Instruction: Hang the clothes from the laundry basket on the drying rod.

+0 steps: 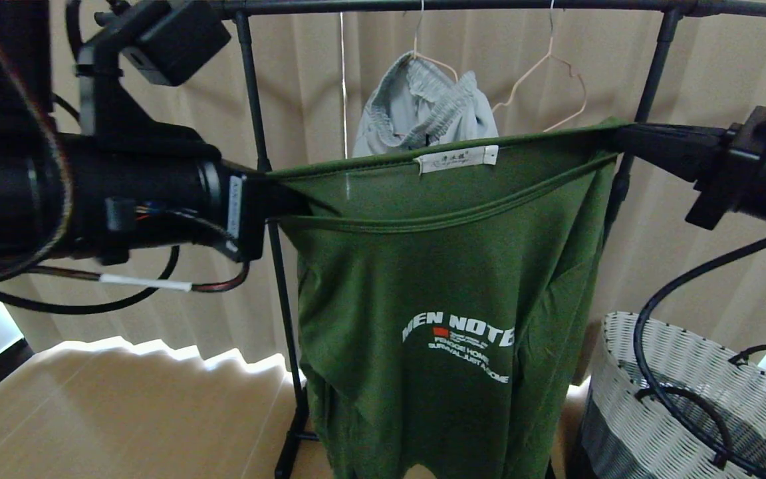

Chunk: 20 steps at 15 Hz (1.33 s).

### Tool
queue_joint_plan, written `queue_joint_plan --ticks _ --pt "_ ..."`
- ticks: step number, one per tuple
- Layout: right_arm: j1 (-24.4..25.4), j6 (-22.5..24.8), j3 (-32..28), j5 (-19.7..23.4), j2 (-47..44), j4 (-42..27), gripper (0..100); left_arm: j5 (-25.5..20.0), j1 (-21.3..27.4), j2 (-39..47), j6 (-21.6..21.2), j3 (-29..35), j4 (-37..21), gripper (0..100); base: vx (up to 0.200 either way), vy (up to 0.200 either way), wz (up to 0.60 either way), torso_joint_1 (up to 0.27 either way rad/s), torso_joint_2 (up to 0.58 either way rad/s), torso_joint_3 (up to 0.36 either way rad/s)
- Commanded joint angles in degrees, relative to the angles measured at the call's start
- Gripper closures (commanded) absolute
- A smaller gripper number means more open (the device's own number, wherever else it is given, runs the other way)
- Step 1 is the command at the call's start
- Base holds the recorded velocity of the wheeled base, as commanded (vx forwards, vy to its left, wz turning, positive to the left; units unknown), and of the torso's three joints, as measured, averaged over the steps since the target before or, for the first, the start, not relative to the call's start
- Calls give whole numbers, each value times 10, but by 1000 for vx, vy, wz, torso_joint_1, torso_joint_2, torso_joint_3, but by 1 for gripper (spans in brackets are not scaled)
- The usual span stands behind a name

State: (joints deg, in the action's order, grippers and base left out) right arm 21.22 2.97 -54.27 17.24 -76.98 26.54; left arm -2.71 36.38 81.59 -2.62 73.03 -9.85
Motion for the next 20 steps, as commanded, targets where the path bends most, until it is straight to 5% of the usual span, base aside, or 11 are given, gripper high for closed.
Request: queue_joint_plan --ticks 1,4,10,12,14,15,17,20 --pt "0 -5 -7 0 -58 40 100 -64 1 -75 0 -3 -48 100 0 0 0 0 0 0" --pt "4 -34 -28 1 -84 73 100 -139 2 -99 0 -3 -69 100 0 0 0 0 0 0" --pt "6 -34 -30 -3 -81 67 100 -129 -2 -83 -5 0 -52 100 0 0 0 0 0 0" --pt "3 -32 -29 -4 -67 49 100 -67 -8 -58 -7 3 -25 100 0 0 0 0 0 0" --pt "2 -26 -31 -12 -40 -13 100 71 -10 -8 -41 -8 47 100 0 0 0 0 0 0" --pt "1 -24 -29 -12 -35 -21 100 100 -10 5 -48 -17 81 100 0 0 0 0 0 0" --pt "0 -23 -22 -16 -35 -22 100 108 -10 25 -63 -29 138 100 0 0 0 0 0 0" --pt "1 -7 -20 -41 -41 -21 100 108 -10 23 -67 -42 142 100 0 0 0 0 0 0"
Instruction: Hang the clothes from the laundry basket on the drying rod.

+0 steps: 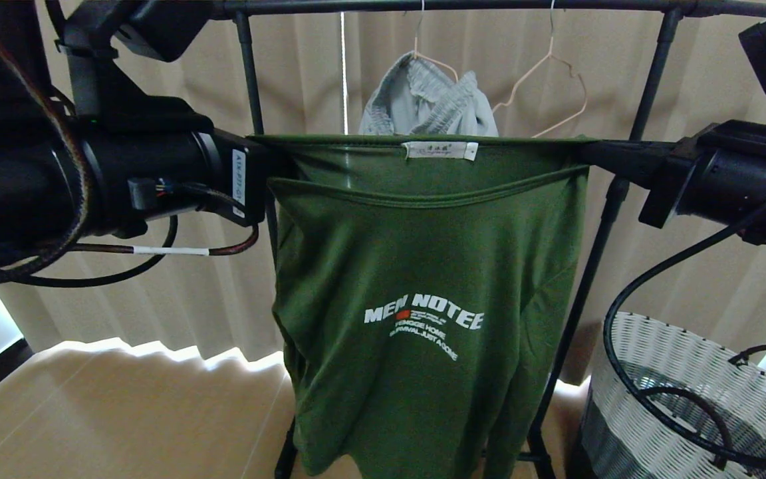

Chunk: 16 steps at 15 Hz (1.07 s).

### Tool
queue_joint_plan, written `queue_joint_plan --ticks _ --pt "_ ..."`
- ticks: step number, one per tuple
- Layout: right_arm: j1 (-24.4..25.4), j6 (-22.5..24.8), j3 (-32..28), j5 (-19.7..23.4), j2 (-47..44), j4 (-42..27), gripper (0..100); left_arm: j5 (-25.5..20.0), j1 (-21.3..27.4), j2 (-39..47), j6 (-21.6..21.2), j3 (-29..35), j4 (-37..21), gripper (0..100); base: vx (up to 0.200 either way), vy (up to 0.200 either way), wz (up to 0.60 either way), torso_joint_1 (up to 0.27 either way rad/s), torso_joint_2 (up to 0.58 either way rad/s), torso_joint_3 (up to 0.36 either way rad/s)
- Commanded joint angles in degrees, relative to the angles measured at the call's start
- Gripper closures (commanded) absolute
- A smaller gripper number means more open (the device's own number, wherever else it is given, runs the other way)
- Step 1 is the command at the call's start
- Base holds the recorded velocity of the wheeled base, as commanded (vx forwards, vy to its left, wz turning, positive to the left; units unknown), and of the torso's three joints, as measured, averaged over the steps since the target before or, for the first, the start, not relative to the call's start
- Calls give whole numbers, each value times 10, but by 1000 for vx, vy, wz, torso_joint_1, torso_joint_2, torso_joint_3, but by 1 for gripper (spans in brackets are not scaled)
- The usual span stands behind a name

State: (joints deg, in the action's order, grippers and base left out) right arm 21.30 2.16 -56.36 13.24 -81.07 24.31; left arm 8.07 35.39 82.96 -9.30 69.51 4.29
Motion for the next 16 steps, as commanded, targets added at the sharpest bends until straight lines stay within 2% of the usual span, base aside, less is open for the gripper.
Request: queue_joint_plan --ticks 1,16 --pt "1 4 0 -1 -1 1 100 0 0 8 0 -10 1 100 0 0 0 0 0 0" --pt "1 6 11 -1 1 -5 100 -1 -1 8 0 -8 5 100 0 0 0 0 0 0"
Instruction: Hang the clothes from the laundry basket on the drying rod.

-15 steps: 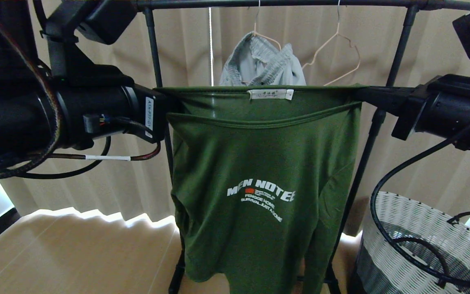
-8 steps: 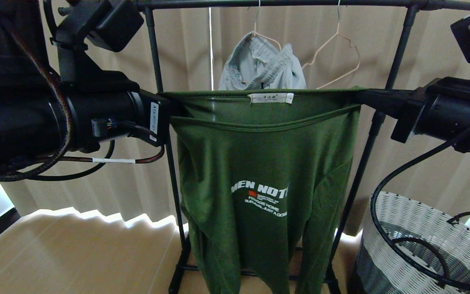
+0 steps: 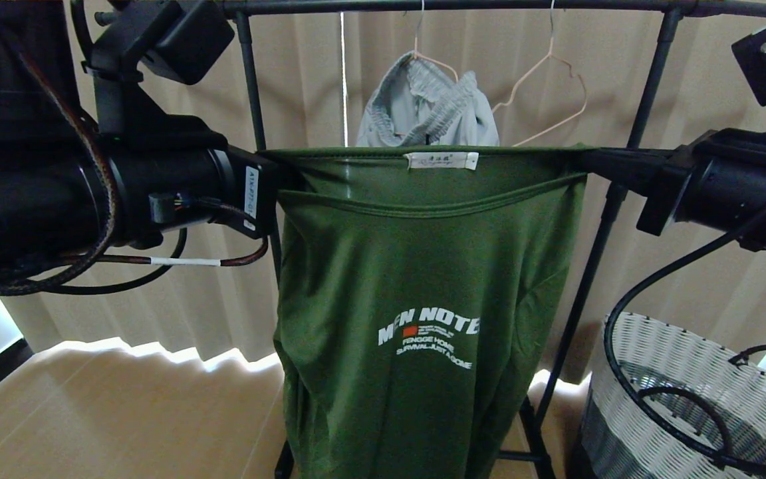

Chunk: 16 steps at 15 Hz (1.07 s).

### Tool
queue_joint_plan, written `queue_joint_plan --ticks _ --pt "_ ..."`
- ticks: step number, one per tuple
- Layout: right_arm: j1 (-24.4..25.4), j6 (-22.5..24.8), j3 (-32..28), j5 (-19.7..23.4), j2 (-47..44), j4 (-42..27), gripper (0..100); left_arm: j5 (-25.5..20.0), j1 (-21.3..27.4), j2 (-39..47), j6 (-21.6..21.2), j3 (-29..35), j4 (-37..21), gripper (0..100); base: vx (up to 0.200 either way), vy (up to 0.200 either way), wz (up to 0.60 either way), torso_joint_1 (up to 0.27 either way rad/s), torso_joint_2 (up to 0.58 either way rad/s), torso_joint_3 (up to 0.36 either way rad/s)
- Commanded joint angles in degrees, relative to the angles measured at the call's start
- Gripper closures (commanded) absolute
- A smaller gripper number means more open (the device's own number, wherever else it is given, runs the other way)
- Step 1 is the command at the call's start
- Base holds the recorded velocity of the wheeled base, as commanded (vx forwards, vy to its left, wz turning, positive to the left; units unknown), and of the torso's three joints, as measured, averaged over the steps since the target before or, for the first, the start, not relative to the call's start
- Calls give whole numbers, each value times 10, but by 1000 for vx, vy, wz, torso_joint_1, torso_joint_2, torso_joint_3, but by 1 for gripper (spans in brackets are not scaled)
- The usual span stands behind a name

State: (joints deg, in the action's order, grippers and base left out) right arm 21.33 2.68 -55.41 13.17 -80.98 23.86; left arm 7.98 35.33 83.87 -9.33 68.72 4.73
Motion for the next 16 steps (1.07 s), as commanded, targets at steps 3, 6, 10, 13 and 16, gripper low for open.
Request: queue_joint_plan --ticks 3,6,10,13,16 --pt "4 4 53 0 15 13 0 1 -4 -2 2 -5 0 100 0 0 0 0 0 0" --pt "4 7 97 4 44 35 0 0 -41 -2 2 -13 -1 100 0 0 0 0 0 0" --pt "1 9 120 0 82 33 0 -3 -78 -28 5 -54 -2 100 0 0 0 0 0 0" --pt "0 9 134 1 110 29 0 -3 -99 -43 5 -77 -1 100 0 0 0 0 0 0" --pt "0 17 150 1 118 28 0 -3 -125 -39 3 -76 0 100 0 0 0 0 0 0"
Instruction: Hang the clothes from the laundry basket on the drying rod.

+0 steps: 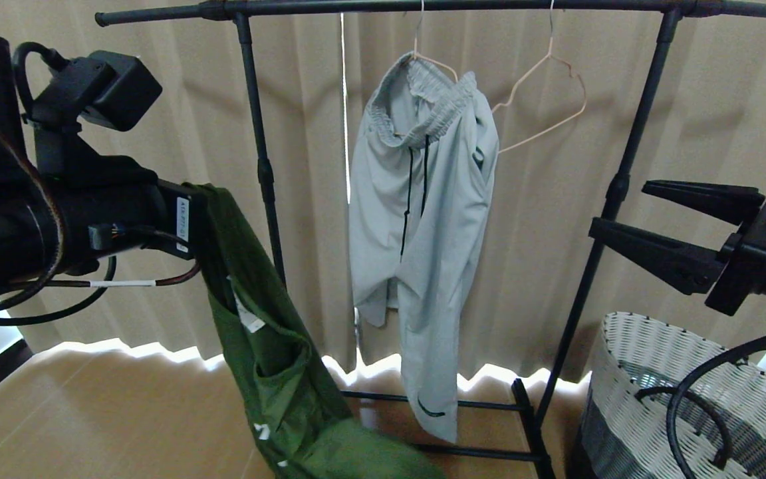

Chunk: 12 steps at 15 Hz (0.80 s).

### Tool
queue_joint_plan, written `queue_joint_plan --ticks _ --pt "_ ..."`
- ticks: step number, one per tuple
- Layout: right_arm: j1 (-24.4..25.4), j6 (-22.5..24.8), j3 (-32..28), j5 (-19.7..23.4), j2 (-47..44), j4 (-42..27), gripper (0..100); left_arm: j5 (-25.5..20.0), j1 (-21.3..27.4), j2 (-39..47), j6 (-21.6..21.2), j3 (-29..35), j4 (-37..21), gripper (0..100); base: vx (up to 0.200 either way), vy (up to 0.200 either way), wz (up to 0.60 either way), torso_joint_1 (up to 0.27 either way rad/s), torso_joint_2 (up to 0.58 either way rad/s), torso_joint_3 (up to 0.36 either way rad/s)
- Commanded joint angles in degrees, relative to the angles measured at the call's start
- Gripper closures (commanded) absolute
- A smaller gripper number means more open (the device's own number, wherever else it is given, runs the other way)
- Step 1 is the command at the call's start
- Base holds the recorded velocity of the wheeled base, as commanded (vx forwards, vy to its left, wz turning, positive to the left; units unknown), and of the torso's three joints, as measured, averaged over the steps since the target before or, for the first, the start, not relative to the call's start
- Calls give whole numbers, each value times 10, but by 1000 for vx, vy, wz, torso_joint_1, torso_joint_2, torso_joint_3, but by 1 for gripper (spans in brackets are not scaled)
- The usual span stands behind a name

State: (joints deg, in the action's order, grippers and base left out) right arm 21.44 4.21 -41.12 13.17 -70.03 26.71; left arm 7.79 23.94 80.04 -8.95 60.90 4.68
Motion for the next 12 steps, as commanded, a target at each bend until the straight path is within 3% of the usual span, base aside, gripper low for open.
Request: queue_joint_plan --ticks 1,4,6,7,12 --pt "0 2 10 1 8 -1 0 -1 -14 0 -1 1 1 100 0 0 0 0 0 0" --pt "-24 29 14 -4 2 -6 0 0 -14 -3 0 -3 0 100 0 0 0 0 0 0" --pt "-88 147 48 -40 2 -6 0 -1 -28 -31 -1 -25 0 100 0 0 0 0 0 0" --pt "-93 169 58 -46 4 -3 0 -1 -37 -44 -1 -34 0 100 0 0 0 0 0 0" --pt "-150 170 73 -48 -5 16 0 -2 -58 -84 -3 -84 -4 100 0 0 0 0 0 0"
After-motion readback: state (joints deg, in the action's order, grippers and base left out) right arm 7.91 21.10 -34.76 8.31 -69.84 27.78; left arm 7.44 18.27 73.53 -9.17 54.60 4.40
